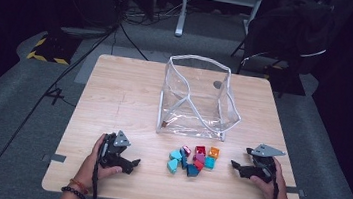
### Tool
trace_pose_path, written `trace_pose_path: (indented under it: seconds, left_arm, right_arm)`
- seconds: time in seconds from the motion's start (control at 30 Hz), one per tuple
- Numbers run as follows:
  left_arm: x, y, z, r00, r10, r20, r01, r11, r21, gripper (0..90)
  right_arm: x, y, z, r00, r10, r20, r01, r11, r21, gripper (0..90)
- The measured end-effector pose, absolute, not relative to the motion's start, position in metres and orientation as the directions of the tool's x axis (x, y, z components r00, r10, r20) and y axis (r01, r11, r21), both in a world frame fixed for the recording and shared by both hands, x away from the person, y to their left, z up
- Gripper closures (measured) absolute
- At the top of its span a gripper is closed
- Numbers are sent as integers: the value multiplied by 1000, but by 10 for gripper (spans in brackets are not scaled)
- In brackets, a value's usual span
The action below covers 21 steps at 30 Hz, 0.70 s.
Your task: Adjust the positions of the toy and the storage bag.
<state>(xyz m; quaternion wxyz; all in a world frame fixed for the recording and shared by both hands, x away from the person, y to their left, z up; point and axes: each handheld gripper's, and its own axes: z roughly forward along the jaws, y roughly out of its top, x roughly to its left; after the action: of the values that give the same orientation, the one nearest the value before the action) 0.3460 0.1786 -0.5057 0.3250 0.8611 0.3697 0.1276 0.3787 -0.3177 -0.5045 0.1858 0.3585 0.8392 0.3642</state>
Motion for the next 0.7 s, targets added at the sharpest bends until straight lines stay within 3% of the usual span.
trace_pose_path:
  seconds: [0.7]
  left_arm:
    - [345, 179, -506, 690, 723, -19, 557, -514, 652, 2]
  right_arm:
    - [378, -318, -504, -679, 732, -50, 462, 479, 746, 170]
